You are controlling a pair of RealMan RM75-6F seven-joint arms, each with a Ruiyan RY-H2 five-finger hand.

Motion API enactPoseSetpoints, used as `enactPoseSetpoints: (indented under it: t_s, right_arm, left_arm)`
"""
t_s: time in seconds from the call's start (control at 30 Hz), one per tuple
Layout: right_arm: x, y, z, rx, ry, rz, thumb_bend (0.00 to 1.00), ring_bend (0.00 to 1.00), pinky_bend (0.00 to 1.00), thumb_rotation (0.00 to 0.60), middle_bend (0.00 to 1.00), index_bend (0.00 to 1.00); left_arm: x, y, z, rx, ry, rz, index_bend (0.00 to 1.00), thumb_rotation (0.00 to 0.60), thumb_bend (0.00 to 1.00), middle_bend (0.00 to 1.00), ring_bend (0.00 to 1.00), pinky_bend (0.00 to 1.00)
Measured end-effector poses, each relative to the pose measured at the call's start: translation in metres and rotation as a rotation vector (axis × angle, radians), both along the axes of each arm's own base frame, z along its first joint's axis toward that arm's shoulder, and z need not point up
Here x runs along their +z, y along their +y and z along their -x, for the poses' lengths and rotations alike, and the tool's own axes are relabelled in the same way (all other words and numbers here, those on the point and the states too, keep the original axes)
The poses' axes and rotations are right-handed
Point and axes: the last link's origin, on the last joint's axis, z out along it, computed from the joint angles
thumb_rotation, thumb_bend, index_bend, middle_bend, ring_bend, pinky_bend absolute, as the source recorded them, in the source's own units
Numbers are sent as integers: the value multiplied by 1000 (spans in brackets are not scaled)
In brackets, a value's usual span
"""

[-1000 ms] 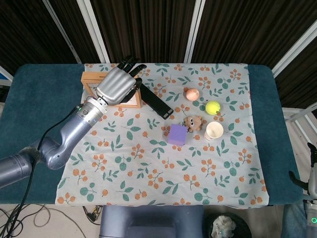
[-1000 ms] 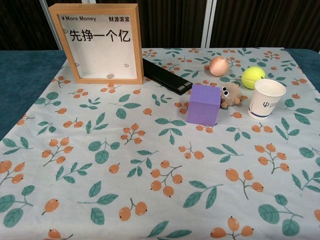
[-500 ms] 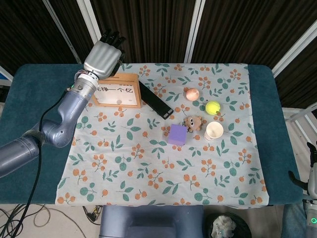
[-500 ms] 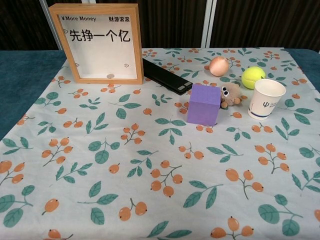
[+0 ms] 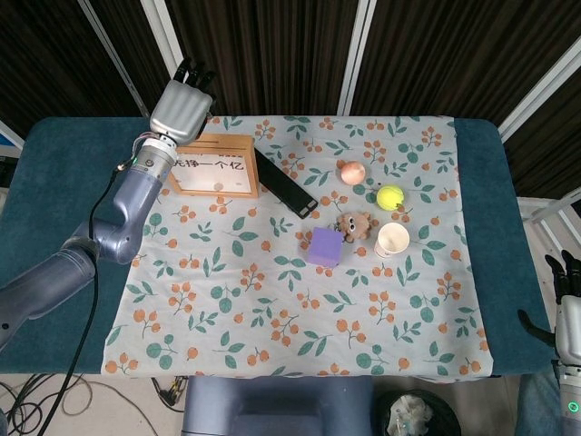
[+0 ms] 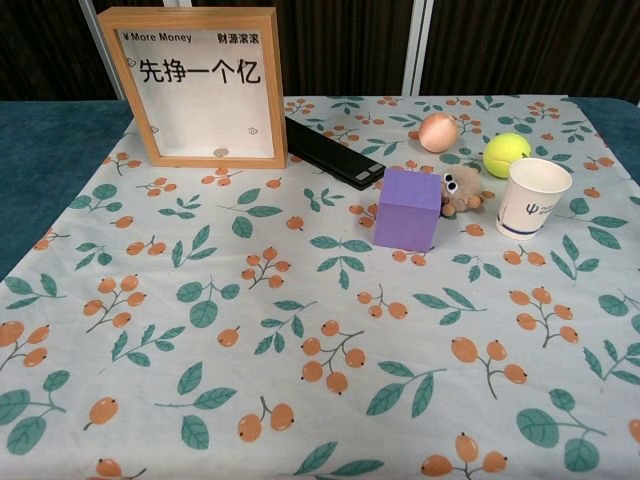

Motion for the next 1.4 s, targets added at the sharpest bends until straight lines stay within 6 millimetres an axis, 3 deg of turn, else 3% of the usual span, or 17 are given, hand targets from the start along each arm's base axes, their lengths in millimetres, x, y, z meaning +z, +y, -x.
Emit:
enactPoseSetpoints:
  t_s: [0.53,1.4]
  right_arm:
    - [0,-1,2,-2,0,-8,264,0,0,600,27,134]
    - [1,0,3,-24,-3,-1,264,0,0,600,27,134]
  left_arm:
    - [-12,-4,26,14,-21,32,686,600,480,132,0,0]
    - [-29,-8,35,-10,12,58,684,600,480,134,0,0]
